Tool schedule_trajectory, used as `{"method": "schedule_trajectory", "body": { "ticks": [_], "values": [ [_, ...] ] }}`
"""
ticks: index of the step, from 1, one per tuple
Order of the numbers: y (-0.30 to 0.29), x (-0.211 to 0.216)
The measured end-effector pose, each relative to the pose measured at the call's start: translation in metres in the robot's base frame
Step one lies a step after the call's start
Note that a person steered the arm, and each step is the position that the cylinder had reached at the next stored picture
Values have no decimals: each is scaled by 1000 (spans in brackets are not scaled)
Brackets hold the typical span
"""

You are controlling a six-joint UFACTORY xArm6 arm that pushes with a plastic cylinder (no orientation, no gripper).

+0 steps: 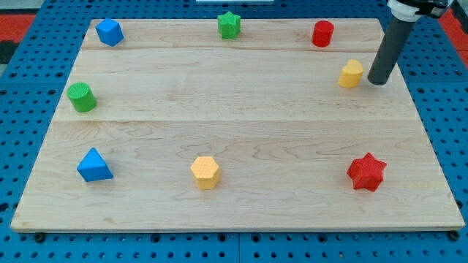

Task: Push the yellow heart towards the bottom side of the red circle

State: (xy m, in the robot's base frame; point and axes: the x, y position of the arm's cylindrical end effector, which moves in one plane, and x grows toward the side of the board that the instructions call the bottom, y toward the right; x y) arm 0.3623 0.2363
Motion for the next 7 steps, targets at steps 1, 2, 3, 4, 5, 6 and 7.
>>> {"method": "schedule_trajectory", "body": {
  "ticks": [1,2,3,4,5,6,7],
  "values": [
    [-4,0],
    [-5,0],
    [-5,0],
    [-5,2],
    [-21,4],
    [-66,-2],
    [-77,-8]
  ]
}}
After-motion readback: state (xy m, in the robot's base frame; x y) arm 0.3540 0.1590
